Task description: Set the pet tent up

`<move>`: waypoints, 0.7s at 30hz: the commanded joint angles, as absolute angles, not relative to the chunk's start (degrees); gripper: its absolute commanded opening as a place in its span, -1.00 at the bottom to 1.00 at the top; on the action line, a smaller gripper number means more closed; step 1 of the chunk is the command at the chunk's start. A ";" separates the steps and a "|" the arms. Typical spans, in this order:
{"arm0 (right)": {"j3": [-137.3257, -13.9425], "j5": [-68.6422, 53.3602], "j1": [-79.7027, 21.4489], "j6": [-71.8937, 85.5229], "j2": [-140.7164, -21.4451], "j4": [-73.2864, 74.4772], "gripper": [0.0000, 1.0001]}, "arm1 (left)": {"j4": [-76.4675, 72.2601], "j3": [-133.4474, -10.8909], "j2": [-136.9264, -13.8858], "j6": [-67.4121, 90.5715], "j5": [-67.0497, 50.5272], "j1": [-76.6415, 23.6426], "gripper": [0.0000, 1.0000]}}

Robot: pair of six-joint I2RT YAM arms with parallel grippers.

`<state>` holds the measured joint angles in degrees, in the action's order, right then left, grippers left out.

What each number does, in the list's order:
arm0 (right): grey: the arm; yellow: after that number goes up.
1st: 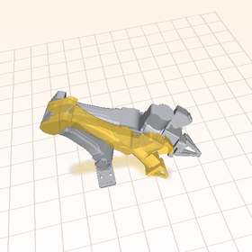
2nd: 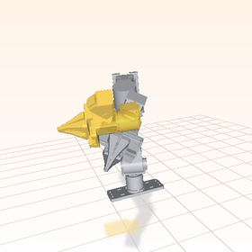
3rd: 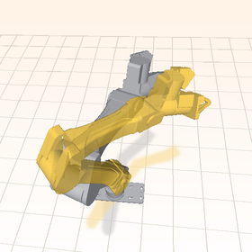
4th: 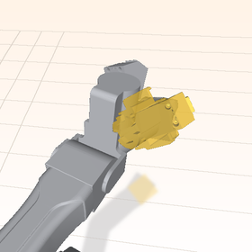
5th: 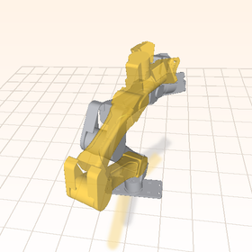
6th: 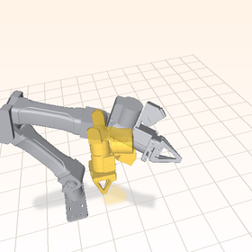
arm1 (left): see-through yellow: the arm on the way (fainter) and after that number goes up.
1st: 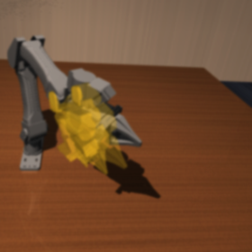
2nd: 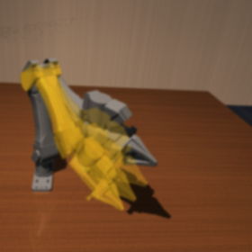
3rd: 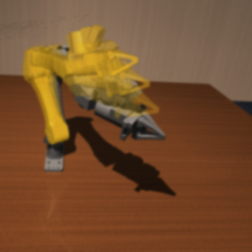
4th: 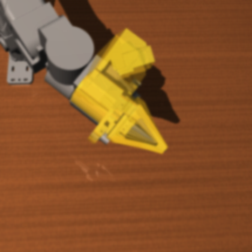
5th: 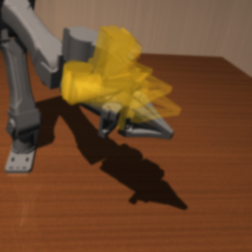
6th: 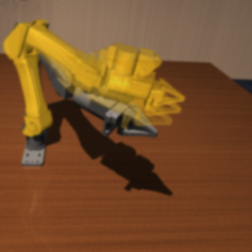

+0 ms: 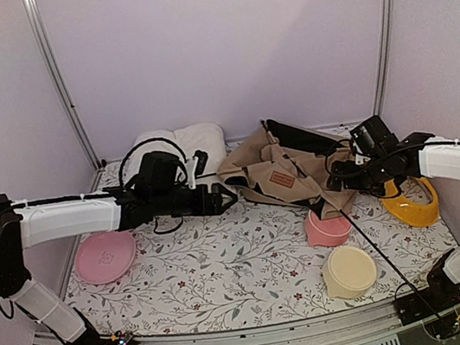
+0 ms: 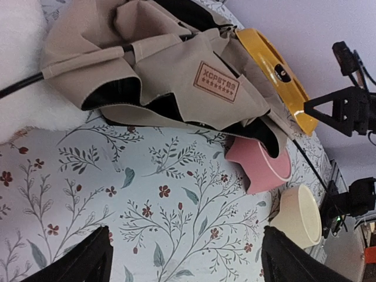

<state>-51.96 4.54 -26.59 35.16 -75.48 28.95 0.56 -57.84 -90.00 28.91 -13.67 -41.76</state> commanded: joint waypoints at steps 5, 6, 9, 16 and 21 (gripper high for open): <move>-47.62 6.25 -31.99 37.51 -68.88 34.52 0.96 | -9.03 -61.33 -102.45 41.39 -1.57 -48.67 0.74; -47.51 6.06 -32.27 37.92 -68.56 34.54 0.95 | -9.43 -62.30 -103.88 42.81 0.52 -49.18 0.74; -47.61 6.08 -33.13 38.27 -67.98 35.13 0.94 | -11.12 -65.12 -107.57 46.86 5.23 -50.19 0.76; -48.46 8.22 -33.34 37.98 -65.85 37.92 0.94 | -9.09 -76.03 -118.50 51.52 9.54 -50.61 0.75; -49.27 8.48 -33.36 38.06 -64.43 39.17 0.94 | -2.56 -82.28 -122.98 52.99 14.23 -50.81 0.52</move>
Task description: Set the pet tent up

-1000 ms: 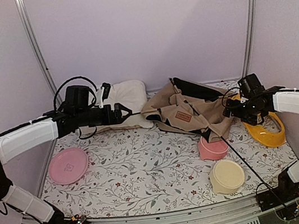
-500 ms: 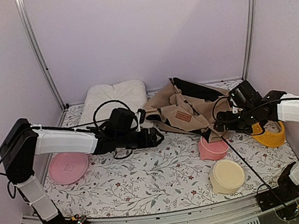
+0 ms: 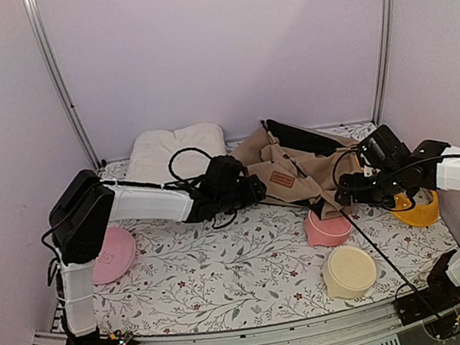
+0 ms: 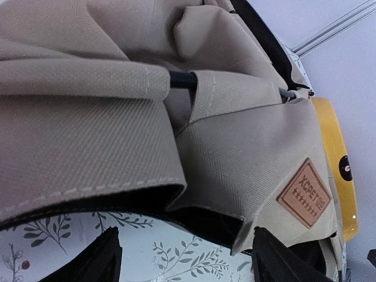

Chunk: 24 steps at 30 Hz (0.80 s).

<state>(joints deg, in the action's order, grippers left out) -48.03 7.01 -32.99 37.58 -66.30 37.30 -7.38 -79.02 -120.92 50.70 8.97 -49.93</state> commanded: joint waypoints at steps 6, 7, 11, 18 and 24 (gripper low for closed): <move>-49.43 8.79 -33.35 37.74 -63.67 39.29 0.93 | -3.00 -84.90 -126.16 53.32 13.25 -50.99 0.32; -49.52 8.79 -33.34 37.71 -63.88 39.29 0.93 | -3.36 -85.36 -126.73 53.20 12.66 -51.00 0.29; -49.78 8.79 -33.31 37.62 -64.16 39.24 0.93 | -3.43 -86.61 -127.94 53.01 12.03 -50.99 0.08; -50.10 8.88 -33.39 37.43 -64.74 38.72 0.93 | -3.51 -85.35 -126.16 50.91 12.40 -50.46 -0.73; -50.23 7.54 -33.35 36.29 -65.72 37.59 0.94 | -3.29 -81.14 -119.46 45.84 14.08 -48.59 -1.00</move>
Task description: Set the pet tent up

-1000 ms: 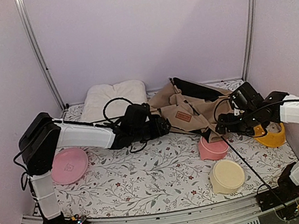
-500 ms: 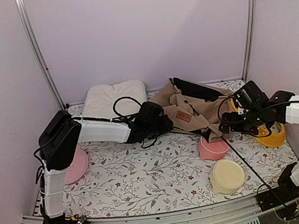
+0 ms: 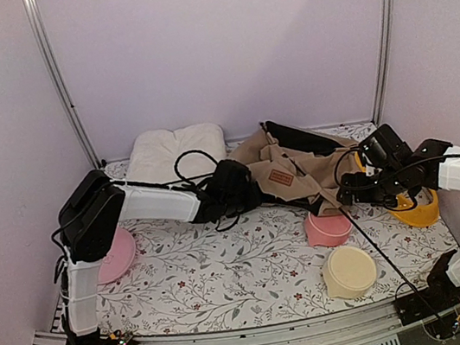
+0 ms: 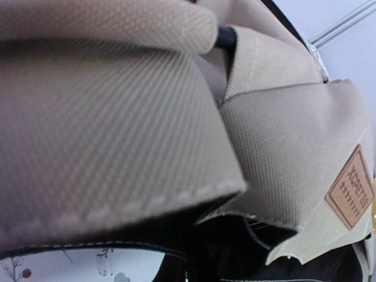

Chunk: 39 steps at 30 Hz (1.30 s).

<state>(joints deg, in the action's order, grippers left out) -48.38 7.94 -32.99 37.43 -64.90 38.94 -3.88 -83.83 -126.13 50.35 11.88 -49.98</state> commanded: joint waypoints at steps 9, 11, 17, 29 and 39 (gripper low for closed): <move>-51.95 2.19 -34.37 32.23 -66.97 35.85 0.93 | -2.26 -73.60 -106.86 37.90 12.98 -42.33 -1.00; -52.63 0.39 -35.01 31.33 -67.18 35.45 0.93 | -2.11 -71.95 -105.03 36.88 11.99 -40.69 -1.00; -53.13 -3.77 -35.85 30.15 -67.75 35.23 0.93 | -0.73 -69.62 -102.34 34.01 9.81 -35.83 -1.00; -48.32 1.51 -36.11 34.97 -66.90 34.04 0.94 | -1.28 -63.66 -99.16 33.45 7.30 -29.14 -1.00; -50.12 -1.50 -46.46 34.63 -67.42 32.33 0.82 | -2.81 -61.92 -98.55 33.30 3.64 -28.74 -1.00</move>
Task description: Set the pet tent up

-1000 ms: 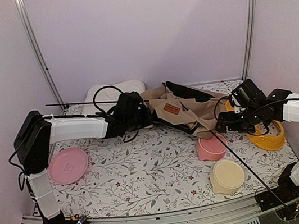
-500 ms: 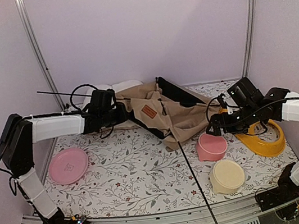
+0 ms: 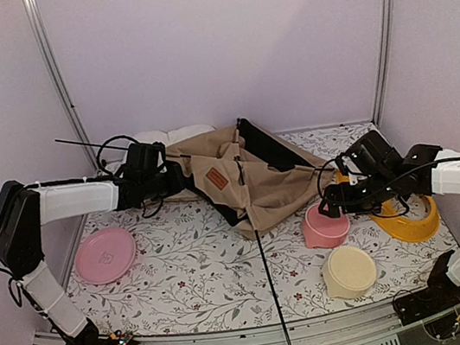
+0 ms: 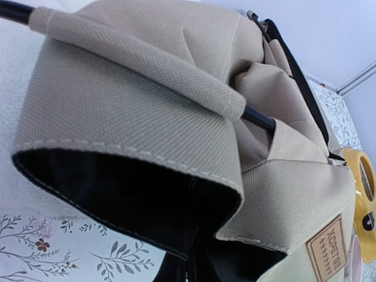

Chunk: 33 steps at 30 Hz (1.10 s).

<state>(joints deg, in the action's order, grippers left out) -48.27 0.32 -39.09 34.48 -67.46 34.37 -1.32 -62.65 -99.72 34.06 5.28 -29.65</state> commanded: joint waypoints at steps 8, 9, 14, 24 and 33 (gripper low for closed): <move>-47.95 -5.79 -65.77 41.64 -69.02 28.07 0.73 | -2.90 -62.17 -99.19 32.58 2.56 -28.79 -1.00; -47.89 -6.02 -67.72 42.23 -69.79 27.44 0.72 | -2.90 -62.29 -99.33 32.53 2.49 -28.76 -1.00; -47.18 -6.53 -74.61 45.70 -73.72 24.76 0.64 | -2.99 -63.00 -100.03 32.34 1.97 -28.78 -1.00; -43.77 -8.68 -83.66 51.71 -77.64 19.51 0.41 | -2.97 -64.13 -100.82 31.82 1.72 -28.83 -1.00; -42.81 -8.70 -90.67 56.70 -80.59 16.32 0.32 | -2.55 -65.78 -102.39 30.99 2.08 -28.78 -1.00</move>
